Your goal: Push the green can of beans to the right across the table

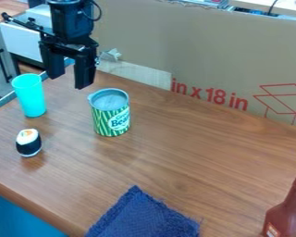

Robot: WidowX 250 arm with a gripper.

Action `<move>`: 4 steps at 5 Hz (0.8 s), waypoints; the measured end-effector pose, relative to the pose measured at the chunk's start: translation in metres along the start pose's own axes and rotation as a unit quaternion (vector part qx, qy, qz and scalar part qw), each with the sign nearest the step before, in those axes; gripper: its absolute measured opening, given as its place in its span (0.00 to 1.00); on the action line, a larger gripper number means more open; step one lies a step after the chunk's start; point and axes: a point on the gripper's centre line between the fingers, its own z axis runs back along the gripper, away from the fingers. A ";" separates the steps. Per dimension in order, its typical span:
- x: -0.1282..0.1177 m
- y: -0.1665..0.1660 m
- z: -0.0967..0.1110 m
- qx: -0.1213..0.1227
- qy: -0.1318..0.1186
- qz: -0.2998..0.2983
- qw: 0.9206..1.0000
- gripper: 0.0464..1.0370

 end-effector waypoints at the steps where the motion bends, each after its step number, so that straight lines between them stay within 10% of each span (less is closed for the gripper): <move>1: -0.001 -0.001 -0.010 -0.005 0.016 0.000 1.000 0.96; 4: 0.047 0.054 -0.025 0.036 -0.015 0.005 0.999 0.96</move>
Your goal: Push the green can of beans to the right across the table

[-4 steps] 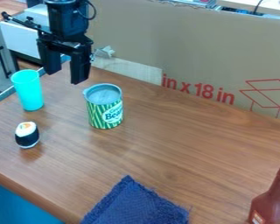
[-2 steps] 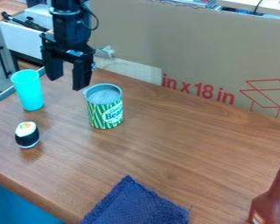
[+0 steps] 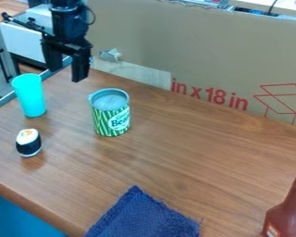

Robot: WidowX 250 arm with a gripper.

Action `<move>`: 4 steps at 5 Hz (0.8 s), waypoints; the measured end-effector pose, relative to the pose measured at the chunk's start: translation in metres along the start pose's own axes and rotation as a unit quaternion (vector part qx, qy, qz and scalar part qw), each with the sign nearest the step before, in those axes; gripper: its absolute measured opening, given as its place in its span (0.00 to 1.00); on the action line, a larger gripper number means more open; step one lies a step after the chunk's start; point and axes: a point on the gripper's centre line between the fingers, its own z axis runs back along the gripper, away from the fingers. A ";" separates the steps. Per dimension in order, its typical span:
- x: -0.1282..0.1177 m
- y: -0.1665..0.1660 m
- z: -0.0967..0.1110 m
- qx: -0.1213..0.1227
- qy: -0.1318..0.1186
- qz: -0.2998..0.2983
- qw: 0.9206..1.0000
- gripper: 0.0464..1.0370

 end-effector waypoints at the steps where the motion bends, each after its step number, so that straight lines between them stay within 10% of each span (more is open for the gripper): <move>1: 0.016 0.014 -0.012 0.012 0.007 -0.015 1.000 0.96; 4: 0.022 0.013 -0.032 -0.020 0.013 -0.047 0.999 0.96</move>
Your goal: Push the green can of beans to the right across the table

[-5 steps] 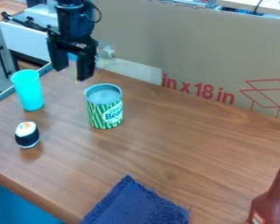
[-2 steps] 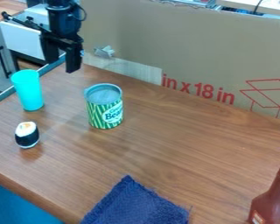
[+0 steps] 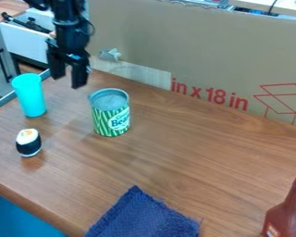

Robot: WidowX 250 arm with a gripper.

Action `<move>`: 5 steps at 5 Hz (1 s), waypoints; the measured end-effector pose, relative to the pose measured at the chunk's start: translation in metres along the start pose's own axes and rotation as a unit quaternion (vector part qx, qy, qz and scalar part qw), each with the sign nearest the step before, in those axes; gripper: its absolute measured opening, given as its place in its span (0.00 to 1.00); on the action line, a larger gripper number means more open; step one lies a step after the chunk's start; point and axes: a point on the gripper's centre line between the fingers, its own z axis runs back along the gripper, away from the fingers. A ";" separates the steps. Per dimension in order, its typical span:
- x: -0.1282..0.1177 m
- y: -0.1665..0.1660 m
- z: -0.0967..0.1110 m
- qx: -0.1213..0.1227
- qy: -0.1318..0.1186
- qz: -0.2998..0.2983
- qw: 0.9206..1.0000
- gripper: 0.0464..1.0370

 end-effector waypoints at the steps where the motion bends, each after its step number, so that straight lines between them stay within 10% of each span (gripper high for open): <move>1: 0.002 -0.022 -0.016 -0.005 0.010 -0.030 0.999 0.96; 3: -0.013 -0.050 -0.028 -0.003 0.020 -0.043 0.999 0.96; 5: -0.030 -0.127 -0.006 -0.085 -0.004 -0.087 0.993 0.96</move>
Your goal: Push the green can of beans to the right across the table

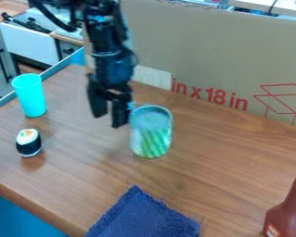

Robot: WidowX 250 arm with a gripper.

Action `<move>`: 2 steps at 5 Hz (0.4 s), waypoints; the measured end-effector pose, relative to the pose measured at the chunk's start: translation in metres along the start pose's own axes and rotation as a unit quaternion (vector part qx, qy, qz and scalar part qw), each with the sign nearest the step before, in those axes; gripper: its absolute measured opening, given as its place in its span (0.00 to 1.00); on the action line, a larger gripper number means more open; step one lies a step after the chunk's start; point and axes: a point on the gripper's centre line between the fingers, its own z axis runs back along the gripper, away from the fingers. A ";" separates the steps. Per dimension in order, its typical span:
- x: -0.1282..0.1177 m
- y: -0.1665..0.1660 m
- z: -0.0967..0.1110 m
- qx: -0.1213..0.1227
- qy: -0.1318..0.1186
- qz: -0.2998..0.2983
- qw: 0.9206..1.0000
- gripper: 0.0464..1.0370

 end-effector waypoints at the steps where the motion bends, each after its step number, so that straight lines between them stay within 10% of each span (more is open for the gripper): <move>1: 0.005 -0.025 0.003 -0.024 -0.038 -0.019 0.999 0.96; 2: 0.009 -0.031 0.002 -0.044 -0.058 -0.018 0.997 0.96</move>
